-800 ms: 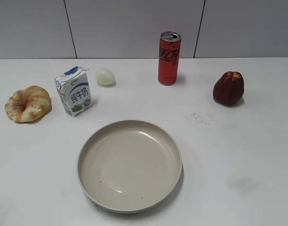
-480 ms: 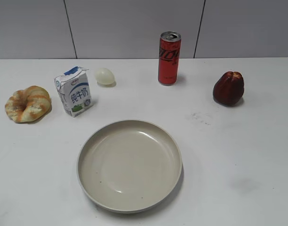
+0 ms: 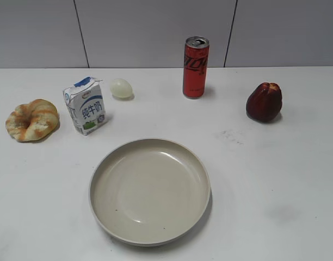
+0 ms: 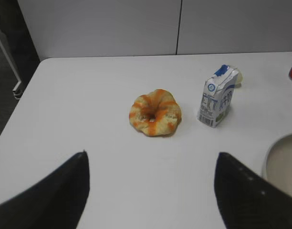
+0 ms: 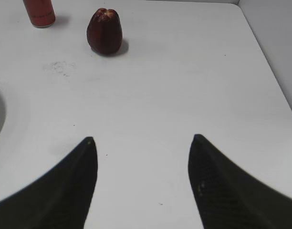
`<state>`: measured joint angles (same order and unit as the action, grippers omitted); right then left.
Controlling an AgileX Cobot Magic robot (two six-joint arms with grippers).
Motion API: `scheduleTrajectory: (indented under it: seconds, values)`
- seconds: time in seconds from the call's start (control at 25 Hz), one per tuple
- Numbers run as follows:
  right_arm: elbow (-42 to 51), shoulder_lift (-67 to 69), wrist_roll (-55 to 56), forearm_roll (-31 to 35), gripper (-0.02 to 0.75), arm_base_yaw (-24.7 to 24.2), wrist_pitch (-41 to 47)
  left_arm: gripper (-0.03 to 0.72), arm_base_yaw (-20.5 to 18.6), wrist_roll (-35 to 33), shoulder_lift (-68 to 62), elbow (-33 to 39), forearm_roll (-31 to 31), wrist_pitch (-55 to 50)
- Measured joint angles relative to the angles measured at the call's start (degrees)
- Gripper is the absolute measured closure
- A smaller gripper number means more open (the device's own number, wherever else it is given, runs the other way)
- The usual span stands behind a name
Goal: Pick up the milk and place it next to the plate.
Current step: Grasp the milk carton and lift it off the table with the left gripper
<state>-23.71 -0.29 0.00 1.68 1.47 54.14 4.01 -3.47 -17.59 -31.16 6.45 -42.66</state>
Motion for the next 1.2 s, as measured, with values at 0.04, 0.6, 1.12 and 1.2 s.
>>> scheduleTrajectory:
  seconds: [0.04, 0.6, 1.12, 1.2]
  values:
    - [0.00, 0.00, 0.00, 0.00, 0.279, 0.00, 0.00, 0.078, 0.00, 0.00, -3.55, -0.74, 0.64, 1.68]
    - [0.00, 0.00, 0.00, 0.00, 0.279, 0.00, 0.00, 0.076, 6.93, -16.63, -64.33, -40.24, 9.99, -4.93]
    - [0.00, 0.00, 0.00, 0.00, 0.279, 0.00, 0.00, 0.018, 11.76, -22.58, -93.99, -60.13, 9.61, -14.09]
    - [0.00, 0.00, 0.00, 0.00, 0.279, 0.00, 0.00, 0.020, 11.83, -24.35, -96.09, -60.19, 9.61, -13.42]
